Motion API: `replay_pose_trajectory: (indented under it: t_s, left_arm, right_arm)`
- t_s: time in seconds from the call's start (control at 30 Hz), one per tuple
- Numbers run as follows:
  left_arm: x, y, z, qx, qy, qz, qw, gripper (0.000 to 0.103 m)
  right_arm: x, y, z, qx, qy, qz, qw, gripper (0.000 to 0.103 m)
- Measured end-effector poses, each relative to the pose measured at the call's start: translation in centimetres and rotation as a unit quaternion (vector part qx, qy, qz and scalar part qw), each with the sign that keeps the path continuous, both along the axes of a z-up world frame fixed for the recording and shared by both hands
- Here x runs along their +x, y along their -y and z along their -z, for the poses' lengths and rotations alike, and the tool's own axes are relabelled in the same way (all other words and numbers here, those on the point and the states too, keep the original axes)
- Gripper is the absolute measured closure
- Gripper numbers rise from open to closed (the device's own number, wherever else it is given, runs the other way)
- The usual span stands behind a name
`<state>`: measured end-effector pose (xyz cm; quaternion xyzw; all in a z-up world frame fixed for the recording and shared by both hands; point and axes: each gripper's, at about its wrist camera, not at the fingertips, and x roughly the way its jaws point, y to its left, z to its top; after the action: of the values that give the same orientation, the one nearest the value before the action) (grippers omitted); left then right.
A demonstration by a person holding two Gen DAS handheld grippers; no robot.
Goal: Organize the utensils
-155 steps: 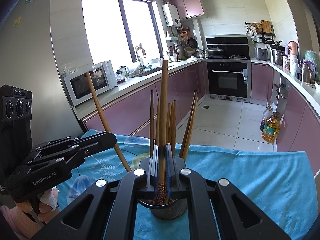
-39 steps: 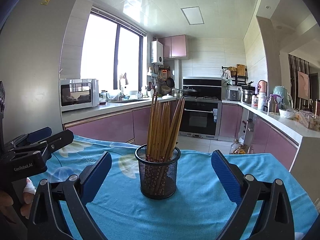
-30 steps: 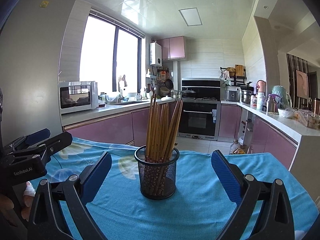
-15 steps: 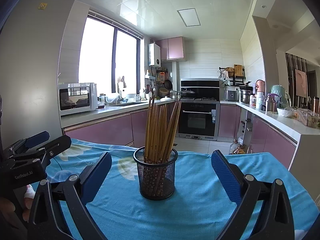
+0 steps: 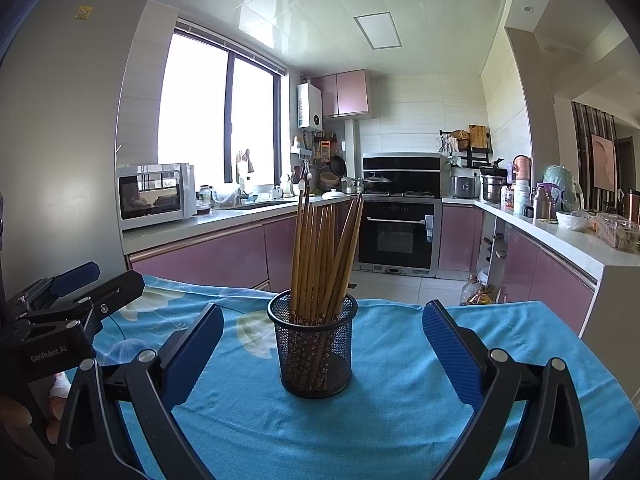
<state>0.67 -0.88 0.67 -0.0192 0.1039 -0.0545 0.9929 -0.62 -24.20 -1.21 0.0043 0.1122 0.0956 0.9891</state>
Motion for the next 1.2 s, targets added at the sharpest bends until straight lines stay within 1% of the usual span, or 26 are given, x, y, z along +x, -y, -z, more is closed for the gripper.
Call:
replay_pose_trajectory:
  t_s: [1.2]
  left_arm:
    - [0.1, -0.06, 0.01, 0.001, -0.001, 0.0, 1.0, 0.005]
  right_arm:
    - [0.25, 0.28, -0.08, -0.001, 0.0, 0.004, 1.0, 0.007]
